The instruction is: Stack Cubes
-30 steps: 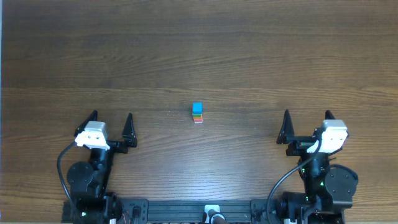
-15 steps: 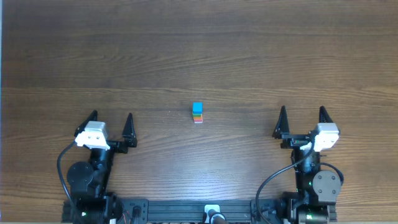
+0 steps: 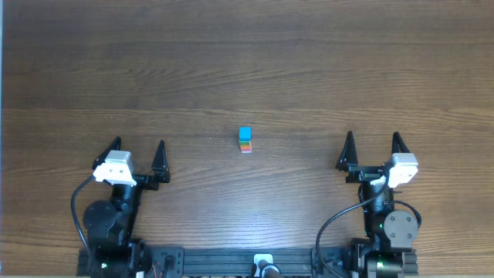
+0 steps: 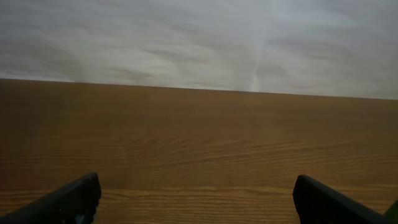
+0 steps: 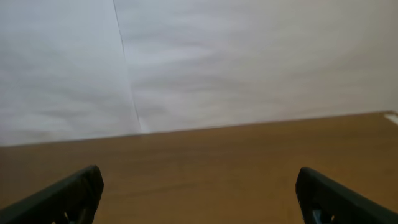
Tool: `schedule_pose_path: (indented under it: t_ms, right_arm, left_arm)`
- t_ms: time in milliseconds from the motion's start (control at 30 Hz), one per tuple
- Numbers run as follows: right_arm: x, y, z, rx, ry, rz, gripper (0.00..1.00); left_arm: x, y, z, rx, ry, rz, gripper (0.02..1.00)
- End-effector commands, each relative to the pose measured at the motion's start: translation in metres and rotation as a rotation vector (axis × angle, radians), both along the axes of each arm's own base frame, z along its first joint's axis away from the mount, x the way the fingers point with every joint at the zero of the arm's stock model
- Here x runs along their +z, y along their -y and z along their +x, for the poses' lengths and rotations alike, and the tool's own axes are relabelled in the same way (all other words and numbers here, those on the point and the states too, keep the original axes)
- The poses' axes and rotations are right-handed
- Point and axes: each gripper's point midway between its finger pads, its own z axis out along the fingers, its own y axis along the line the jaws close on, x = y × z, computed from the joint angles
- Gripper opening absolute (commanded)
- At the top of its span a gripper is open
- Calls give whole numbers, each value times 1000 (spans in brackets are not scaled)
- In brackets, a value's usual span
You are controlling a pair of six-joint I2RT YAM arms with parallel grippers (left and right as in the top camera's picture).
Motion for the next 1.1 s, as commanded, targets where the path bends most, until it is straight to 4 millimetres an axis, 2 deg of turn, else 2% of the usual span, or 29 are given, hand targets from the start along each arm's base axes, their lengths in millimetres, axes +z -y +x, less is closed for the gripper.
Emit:
schedule_pose_path:
  t_ms: [33, 133, 200, 1100]
  right_arm:
    - [-11, -1, 1, 9, -37, 9, 993]
    - [-29, -1, 2, 9, -110, 15, 993]
    - [-50, -1, 1, 9, -196, 22, 993]
    - [-50, -1, 1, 5, -194, 21, 991]
  left_arm:
    - [-2, -2, 0, 6, 0, 11, 1000]
    - [-2, -2, 0, 6, 0, 11, 1000]
    - [-2, -2, 0, 6, 0, 11, 1000]
    - [-2, -2, 0, 6, 0, 11, 1000]
